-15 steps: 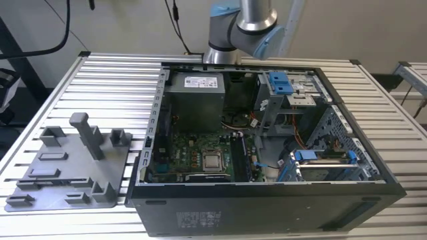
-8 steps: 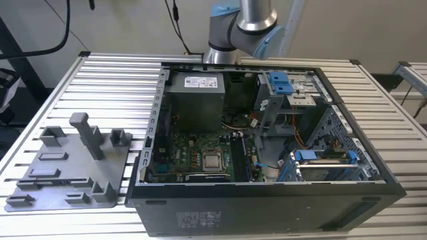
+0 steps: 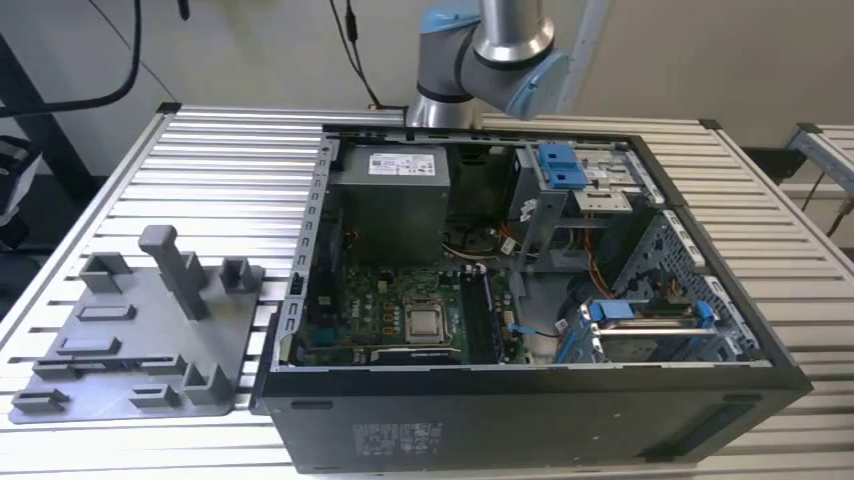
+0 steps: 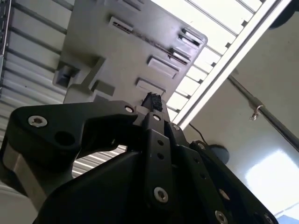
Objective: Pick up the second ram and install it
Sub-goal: 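Pick up the second ram and move it above second insertion slot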
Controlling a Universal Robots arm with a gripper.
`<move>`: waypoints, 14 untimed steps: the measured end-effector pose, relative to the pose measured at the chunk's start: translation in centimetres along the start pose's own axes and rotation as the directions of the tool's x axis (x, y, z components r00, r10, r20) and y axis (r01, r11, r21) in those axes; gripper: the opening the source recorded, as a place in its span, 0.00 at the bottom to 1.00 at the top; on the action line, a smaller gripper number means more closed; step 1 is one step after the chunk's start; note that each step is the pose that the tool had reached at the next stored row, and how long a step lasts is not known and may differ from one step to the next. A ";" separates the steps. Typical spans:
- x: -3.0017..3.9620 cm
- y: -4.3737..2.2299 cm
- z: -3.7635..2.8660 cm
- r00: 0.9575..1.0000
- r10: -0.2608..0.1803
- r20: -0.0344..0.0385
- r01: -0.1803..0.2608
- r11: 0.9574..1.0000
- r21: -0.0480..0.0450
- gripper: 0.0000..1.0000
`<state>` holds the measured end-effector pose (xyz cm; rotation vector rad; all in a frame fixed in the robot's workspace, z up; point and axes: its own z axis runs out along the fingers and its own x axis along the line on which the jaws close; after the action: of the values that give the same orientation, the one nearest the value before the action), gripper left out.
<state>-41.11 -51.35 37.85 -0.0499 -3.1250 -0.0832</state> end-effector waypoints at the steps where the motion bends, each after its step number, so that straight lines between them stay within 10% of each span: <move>1: 0.00 0.00 0.00 1.000 -0.013 -0.001 0.013 1.000 0.000 0.11; 7: 0.00 0.00 0.00 0.995 -0.101 -0.005 0.101 0.995 0.001 0.11; 14: 0.00 0.00 -0.01 0.977 -0.215 -0.012 0.215 0.977 0.002 0.11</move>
<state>-41.11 -51.35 37.86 0.2877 -3.1065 -0.0798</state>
